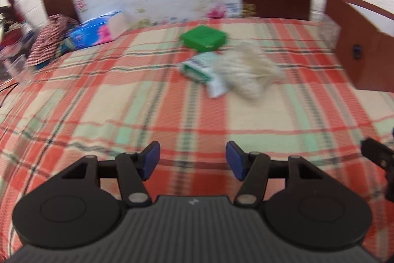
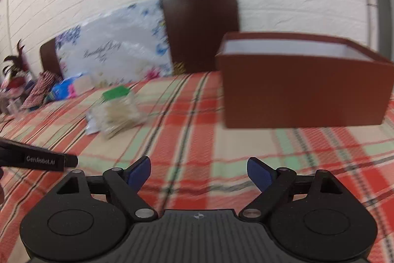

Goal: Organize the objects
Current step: 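Reach the left tool to the bag of cotton swabs and grasp it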

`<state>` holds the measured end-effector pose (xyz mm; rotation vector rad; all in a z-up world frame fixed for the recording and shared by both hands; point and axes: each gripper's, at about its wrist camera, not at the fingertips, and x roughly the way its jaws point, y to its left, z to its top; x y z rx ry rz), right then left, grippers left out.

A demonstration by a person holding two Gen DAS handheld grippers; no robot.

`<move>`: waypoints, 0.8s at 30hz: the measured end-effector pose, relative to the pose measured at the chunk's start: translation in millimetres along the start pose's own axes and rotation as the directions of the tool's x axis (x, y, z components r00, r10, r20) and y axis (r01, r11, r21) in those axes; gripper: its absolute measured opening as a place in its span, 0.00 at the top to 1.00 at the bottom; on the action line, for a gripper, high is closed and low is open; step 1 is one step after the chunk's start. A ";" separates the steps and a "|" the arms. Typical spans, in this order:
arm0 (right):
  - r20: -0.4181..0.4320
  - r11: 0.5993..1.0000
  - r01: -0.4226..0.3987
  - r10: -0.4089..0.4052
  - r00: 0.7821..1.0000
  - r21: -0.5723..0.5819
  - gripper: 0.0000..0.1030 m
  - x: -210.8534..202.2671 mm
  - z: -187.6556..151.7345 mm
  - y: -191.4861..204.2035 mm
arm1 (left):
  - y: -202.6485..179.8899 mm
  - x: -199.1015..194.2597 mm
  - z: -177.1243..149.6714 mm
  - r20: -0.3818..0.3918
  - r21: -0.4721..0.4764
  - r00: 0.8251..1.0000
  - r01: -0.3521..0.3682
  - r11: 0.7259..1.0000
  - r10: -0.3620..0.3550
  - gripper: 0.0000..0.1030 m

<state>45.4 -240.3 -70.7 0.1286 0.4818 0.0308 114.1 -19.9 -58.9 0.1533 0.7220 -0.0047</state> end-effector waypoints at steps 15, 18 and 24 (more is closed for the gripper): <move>0.010 0.960 -0.191 0.197 0.980 -0.206 0.12 85.2 42.3 88.2 | 69.0 37.2 -14.7 0.102 -0.154 0.992 0.093 0.984 -0.077 0.00; -0.057 0.953 -0.218 0.210 0.976 -0.211 0.15 120.7 53.6 96.6 | 68.4 37.8 -15.2 0.100 -0.151 0.992 0.087 0.985 -0.072 0.00; -0.124 0.958 -0.238 0.219 0.968 -0.162 0.50 135.3 53.6 86.3 | 68.2 38.1 -14.3 0.099 -0.150 0.992 0.087 0.985 -0.072 0.00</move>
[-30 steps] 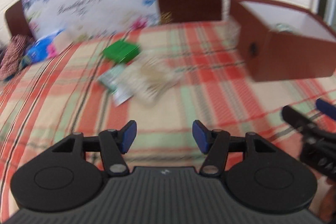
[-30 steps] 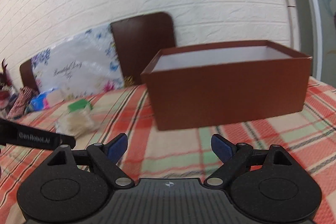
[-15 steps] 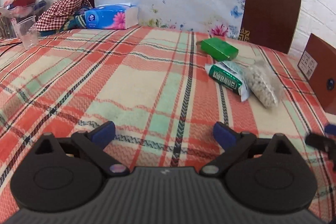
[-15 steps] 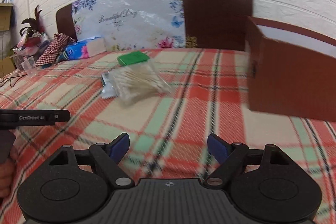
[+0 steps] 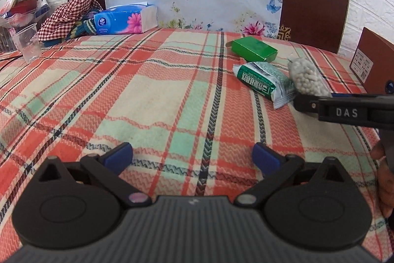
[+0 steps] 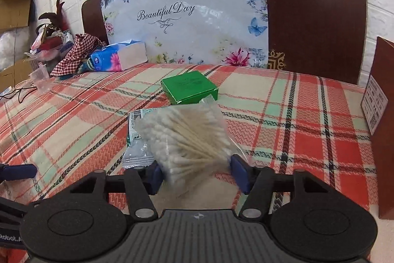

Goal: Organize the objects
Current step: 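Reach the left tool to the bag of cotton swabs and grasp it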

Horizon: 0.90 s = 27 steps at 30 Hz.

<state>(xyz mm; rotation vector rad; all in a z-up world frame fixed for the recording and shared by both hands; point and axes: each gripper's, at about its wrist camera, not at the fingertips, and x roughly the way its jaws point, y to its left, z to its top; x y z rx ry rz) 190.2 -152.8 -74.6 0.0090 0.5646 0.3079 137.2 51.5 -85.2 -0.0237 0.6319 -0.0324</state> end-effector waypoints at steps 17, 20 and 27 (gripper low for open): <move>0.014 1.000 0.026 -0.027 1.000 0.010 0.29 -131.0 -78.6 23.4 | -3.5 -4.7 -1.0 0.005 0.017 1.000 -0.016 1.000 0.016 0.00; 0.008 1.000 0.005 -0.005 1.000 0.017 0.24 -132.8 -81.0 23.5 | -4.5 -7.2 -2.2 0.006 0.023 1.000 -0.022 0.999 0.022 0.00; -0.008 1.000 0.002 -0.002 1.000 0.024 0.18 -129.3 -82.4 25.0 | -5.3 -9.2 -4.0 0.005 0.026 1.000 -0.027 0.999 0.027 0.00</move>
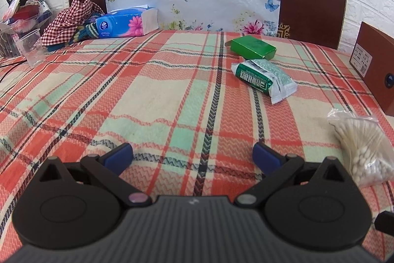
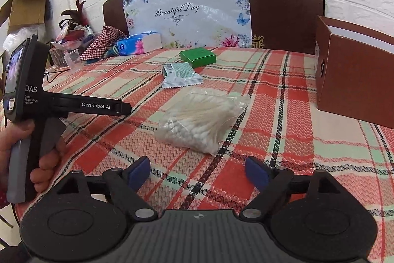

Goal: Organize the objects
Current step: 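Reach the left tool to the bag of cotton swabs and grasp it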

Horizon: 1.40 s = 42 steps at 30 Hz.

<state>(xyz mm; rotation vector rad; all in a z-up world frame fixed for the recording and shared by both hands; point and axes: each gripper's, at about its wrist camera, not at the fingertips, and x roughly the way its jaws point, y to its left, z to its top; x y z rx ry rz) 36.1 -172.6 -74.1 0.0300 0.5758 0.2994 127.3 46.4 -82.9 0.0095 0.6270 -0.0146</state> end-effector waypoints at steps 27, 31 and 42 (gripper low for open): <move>0.014 0.996 -0.064 0.064 0.998 0.066 0.15 -3.5 -0.4 -22.7 | 9.1 -24.7 -11.7 -0.025 0.019 0.997 0.072 0.997 -0.071 0.00; 0.020 0.991 -0.090 0.088 0.996 0.097 0.14 -4.2 -0.5 -28.3 | 10.2 -37.8 -0.6 -0.072 -0.093 0.977 0.195 0.976 -0.202 0.07; 0.023 0.983 -0.082 0.079 0.997 0.166 0.26 6.2 12.4 -37.5 | -101.9 -12.1 42.4 -0.244 -0.026 0.850 0.476 0.879 -0.467 0.58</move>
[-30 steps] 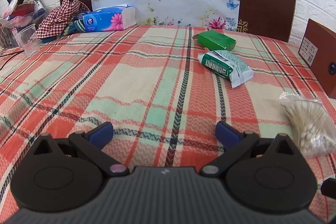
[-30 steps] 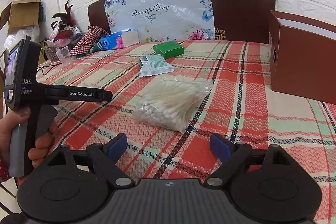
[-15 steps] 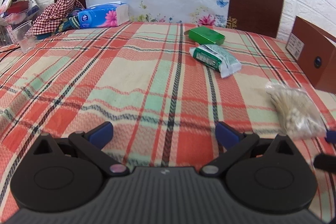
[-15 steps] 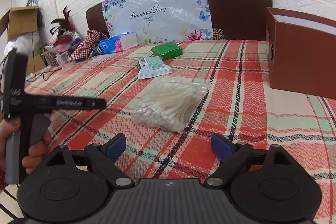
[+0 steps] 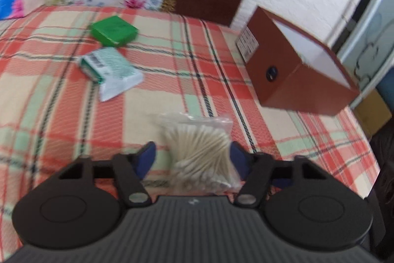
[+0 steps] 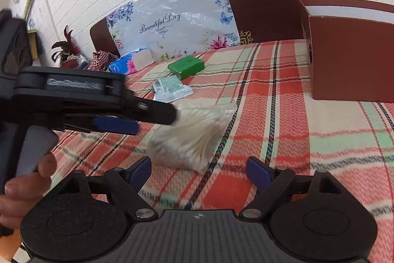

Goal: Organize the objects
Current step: 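Reach the left tool to the bag of cotton swabs and grasp it, then carry the cotton swab bag into the brown box and open the left tool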

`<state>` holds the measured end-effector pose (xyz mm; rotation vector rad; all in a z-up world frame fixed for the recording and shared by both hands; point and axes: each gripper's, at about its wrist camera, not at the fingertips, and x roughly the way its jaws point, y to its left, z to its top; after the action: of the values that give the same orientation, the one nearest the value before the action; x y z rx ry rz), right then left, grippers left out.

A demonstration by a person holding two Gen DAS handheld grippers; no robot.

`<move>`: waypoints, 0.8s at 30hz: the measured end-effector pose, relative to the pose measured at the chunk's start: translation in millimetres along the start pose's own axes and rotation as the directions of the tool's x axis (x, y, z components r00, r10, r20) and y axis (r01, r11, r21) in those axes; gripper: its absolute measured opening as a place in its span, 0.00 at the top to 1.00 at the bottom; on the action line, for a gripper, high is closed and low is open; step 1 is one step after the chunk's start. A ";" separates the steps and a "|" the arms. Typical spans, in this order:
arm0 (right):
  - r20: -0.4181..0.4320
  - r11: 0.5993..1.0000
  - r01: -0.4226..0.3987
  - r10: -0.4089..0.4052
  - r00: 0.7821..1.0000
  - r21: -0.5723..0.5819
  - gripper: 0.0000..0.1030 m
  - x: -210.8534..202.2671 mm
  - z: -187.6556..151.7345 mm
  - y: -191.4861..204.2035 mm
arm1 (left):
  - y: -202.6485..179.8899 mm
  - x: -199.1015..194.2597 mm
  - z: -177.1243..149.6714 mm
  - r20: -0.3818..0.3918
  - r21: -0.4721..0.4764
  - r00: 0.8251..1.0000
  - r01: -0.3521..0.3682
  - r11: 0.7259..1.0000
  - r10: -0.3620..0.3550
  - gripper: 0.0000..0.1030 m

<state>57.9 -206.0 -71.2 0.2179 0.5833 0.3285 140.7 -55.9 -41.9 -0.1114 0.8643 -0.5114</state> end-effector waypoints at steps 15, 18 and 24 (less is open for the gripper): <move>0.316 0.989 0.129 -0.101 0.943 -0.068 0.78 -32.0 29.6 -1.6 | -121.7 -41.5 72.6 0.219 0.307 0.946 0.167 0.937 -0.240 0.71; 0.410 0.974 0.212 -0.162 0.897 -0.079 0.86 -44.8 45.4 -15.1 | -165.9 -28.6 89.6 0.224 0.415 0.934 0.166 0.895 -0.277 0.71; 0.466 0.938 0.345 -0.298 0.833 -0.017 0.86 -44.0 72.8 -64.1 | -195.7 5.1 122.1 0.256 0.439 0.923 0.153 0.885 -0.287 0.65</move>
<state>80.3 -289.3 -8.6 0.0889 0.1257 -0.0297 159.9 -242.8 92.1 0.0962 0.4156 -0.8599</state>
